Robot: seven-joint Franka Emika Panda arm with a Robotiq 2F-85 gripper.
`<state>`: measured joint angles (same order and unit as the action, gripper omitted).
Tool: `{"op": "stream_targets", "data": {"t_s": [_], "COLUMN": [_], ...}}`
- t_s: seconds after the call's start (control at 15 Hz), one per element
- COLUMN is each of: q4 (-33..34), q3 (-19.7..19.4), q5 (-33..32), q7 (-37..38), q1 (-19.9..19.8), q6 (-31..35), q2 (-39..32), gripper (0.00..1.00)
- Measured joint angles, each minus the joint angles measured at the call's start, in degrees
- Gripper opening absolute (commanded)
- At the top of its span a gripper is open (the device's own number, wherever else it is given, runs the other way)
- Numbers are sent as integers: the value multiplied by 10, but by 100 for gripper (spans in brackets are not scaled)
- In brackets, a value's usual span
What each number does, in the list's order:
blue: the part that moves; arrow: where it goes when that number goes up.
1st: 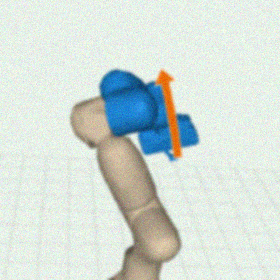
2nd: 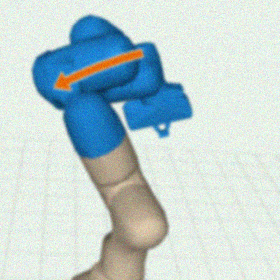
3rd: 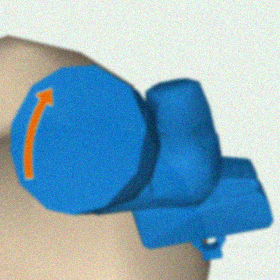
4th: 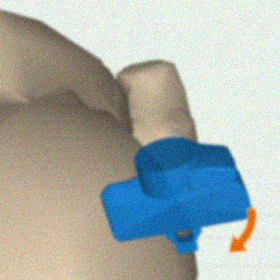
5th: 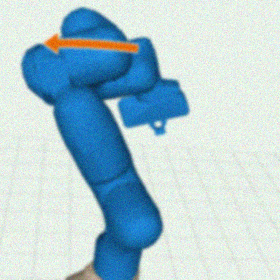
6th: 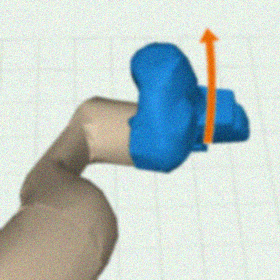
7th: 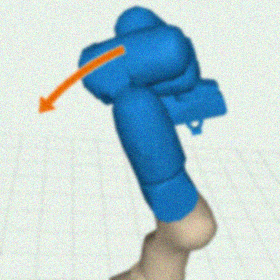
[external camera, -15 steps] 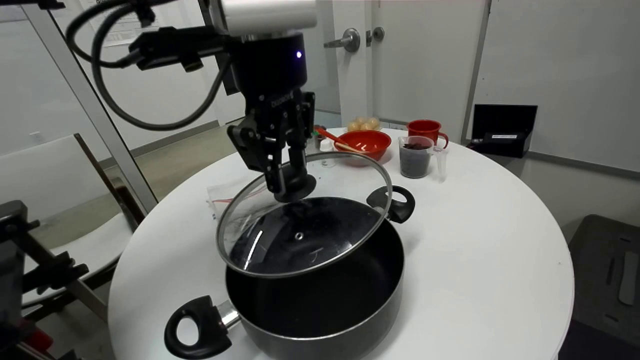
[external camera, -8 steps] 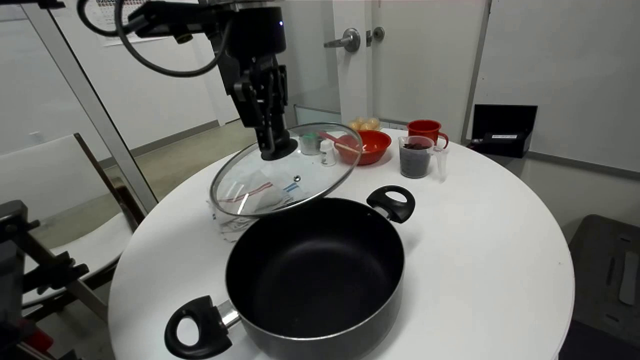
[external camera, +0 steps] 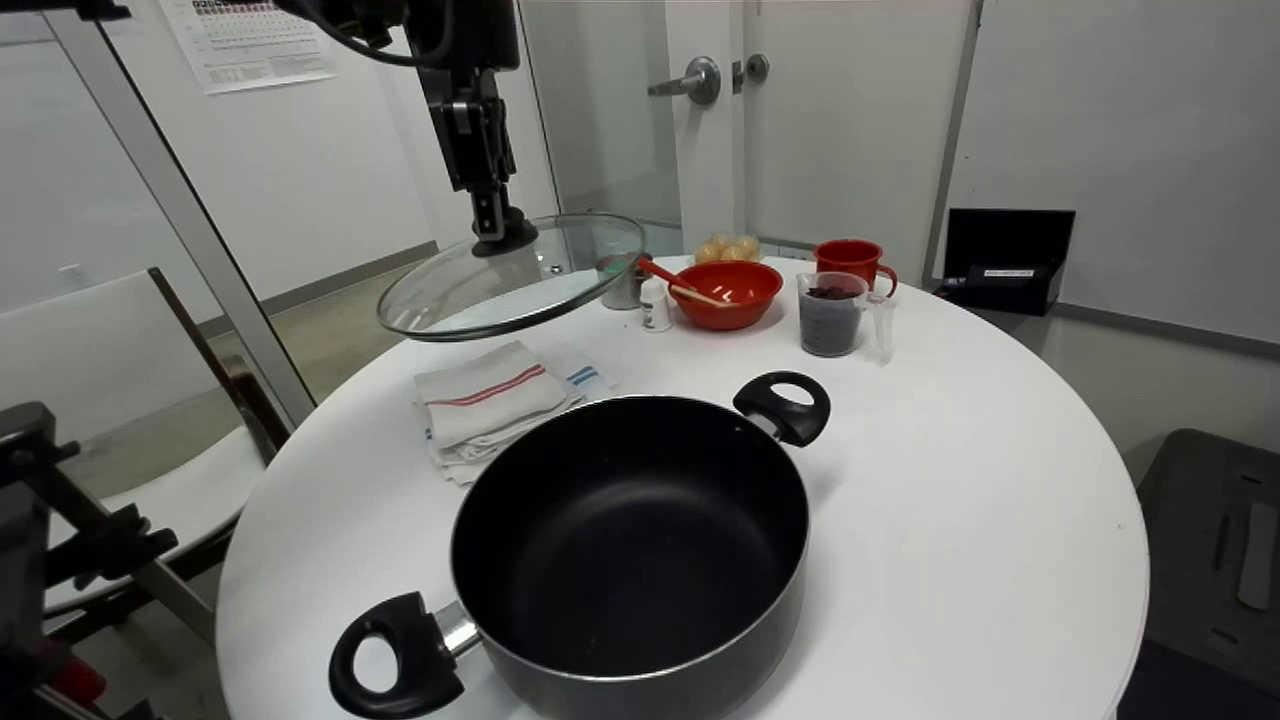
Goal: Remove the lid from the pot and place it on the table
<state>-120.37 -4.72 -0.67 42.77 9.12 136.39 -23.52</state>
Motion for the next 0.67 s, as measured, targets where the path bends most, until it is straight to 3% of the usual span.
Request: {"op": "stream_targets", "data": {"t_s": [0.33, 0.67], "q4": [67, 127], "q3": [26, 33], "q5": [-43, -67], "q7": [-38, -80], "q1": [25, 51], "q6": [-64, -81], "q2": [-60, -135], "gripper": [25, 25]}}
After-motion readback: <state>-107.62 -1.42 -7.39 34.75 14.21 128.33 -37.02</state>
